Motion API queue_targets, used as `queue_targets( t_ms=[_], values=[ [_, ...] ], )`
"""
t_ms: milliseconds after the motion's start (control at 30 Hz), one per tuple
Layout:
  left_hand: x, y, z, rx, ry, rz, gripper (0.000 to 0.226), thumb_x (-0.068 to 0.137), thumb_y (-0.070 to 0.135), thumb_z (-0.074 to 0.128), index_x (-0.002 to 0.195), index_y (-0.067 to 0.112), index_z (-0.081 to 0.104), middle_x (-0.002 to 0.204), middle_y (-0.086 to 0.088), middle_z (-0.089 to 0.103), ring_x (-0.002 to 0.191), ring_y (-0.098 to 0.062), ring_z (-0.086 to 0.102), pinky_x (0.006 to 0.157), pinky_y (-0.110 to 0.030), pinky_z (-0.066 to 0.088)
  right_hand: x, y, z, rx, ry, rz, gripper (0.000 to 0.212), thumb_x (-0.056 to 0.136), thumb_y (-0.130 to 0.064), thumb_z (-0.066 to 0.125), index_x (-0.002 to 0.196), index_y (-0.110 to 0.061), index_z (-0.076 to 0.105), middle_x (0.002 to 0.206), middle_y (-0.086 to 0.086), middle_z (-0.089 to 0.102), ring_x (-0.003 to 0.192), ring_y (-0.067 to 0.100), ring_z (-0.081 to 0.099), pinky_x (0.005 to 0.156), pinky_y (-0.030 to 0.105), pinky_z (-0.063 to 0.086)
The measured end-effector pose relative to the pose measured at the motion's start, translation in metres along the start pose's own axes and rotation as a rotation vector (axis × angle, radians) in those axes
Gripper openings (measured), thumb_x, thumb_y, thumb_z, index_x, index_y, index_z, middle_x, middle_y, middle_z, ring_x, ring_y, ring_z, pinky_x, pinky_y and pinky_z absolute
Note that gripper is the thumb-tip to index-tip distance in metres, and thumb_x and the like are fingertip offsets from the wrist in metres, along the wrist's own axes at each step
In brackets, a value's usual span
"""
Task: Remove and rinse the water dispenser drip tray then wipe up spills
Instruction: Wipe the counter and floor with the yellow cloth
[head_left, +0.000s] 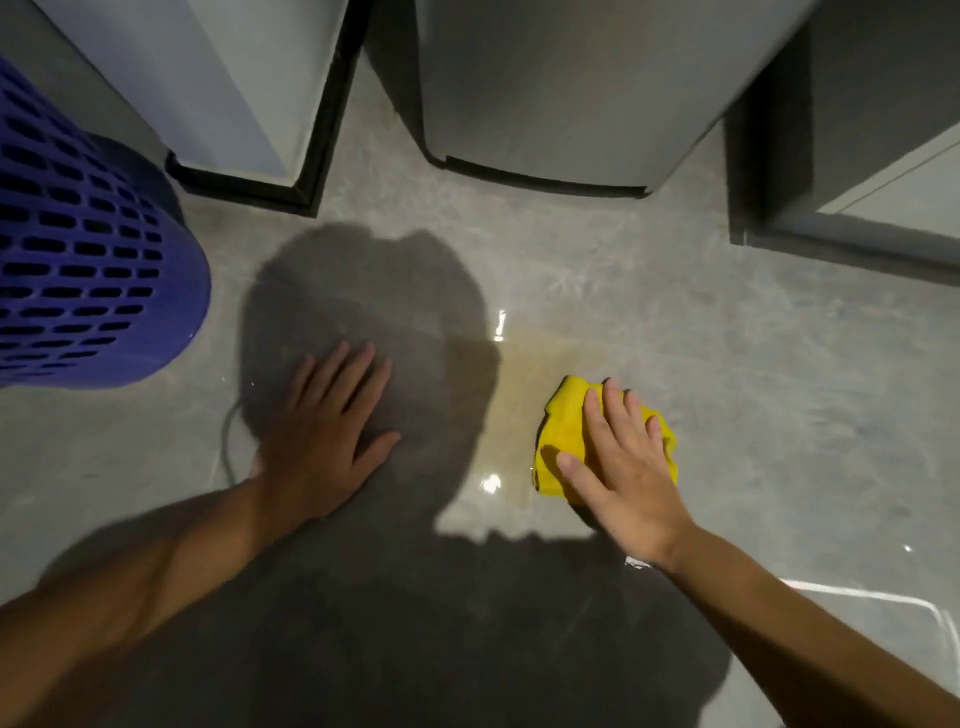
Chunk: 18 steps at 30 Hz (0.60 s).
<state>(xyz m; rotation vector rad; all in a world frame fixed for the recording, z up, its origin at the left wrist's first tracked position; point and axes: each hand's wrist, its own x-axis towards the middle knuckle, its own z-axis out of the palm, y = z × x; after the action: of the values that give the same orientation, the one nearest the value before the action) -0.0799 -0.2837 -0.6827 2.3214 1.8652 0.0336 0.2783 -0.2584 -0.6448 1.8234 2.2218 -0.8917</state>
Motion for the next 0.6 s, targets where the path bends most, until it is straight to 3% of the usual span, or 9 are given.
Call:
queue_targets(
  t_ms=[100, 200, 367, 467, 600],
  values=[
    [0.0, -0.002, 0.001, -0.004, 0.017, 0.009, 0.079, 0.096, 0.058, 0.048, 0.159, 0.013, 0.039, 0.165, -0.015, 0.04, 0.152, -0.039, 0.035, 0.123, -0.059, 0.023, 0.002, -0.007, 0.01, -0.021, 0.087, 0.061, 0.077, 0.099, -0.062, 0.012, 0.165, -0.023, 0.009, 0.172, -0.003, -0.006, 0.16, 0.028, -0.003, 0.125, 0.044, -0.006],
    [0.001, -0.004, 0.006, 0.006, 0.034, 0.011, 0.08, 0.095, 0.059, 0.049, 0.161, 0.014, 0.037, 0.166, -0.014, 0.039, 0.153, -0.038, 0.033, 0.123, -0.059, 0.023, 0.043, -0.004, 0.0, -0.162, 0.161, 0.11, 0.077, 0.1, -0.057, 0.017, 0.165, -0.016, 0.008, 0.174, 0.007, 0.0, 0.16, 0.033, 0.001, 0.126, 0.053, 0.0],
    [0.002, -0.004, 0.008, 0.037, 0.044, 0.008, 0.082, 0.094, 0.058, 0.049, 0.161, 0.012, 0.035, 0.167, -0.015, 0.036, 0.154, -0.04, 0.031, 0.124, -0.059, 0.02, 0.12, 0.016, -0.046, -0.367, 0.144, -0.184, 0.078, 0.102, -0.057, 0.022, 0.165, -0.013, 0.013, 0.173, 0.011, 0.008, 0.159, 0.035, 0.008, 0.126, 0.057, 0.008],
    [0.001, -0.003, 0.006, 0.046, 0.027, 0.007, 0.083, 0.094, 0.057, 0.049, 0.162, 0.011, 0.033, 0.168, -0.016, 0.034, 0.154, -0.041, 0.03, 0.124, -0.06, 0.02, 0.102, 0.027, -0.035, -0.462, 0.141, -0.307, 0.076, 0.104, -0.054, 0.025, 0.164, -0.009, 0.019, 0.172, 0.015, 0.014, 0.158, 0.036, 0.012, 0.125, 0.06, 0.014],
    [0.001, -0.002, 0.003, 0.047, 0.012, 0.001, 0.084, 0.094, 0.056, 0.051, 0.162, 0.012, 0.032, 0.168, -0.016, 0.034, 0.155, -0.04, 0.029, 0.124, -0.061, 0.022, 0.019, 0.029, 0.015, -0.422, 0.184, -0.232, 0.079, 0.099, -0.053, 0.039, 0.162, -0.006, 0.026, 0.17, 0.018, 0.018, 0.157, 0.039, 0.016, 0.124, 0.061, 0.017]
  ],
)
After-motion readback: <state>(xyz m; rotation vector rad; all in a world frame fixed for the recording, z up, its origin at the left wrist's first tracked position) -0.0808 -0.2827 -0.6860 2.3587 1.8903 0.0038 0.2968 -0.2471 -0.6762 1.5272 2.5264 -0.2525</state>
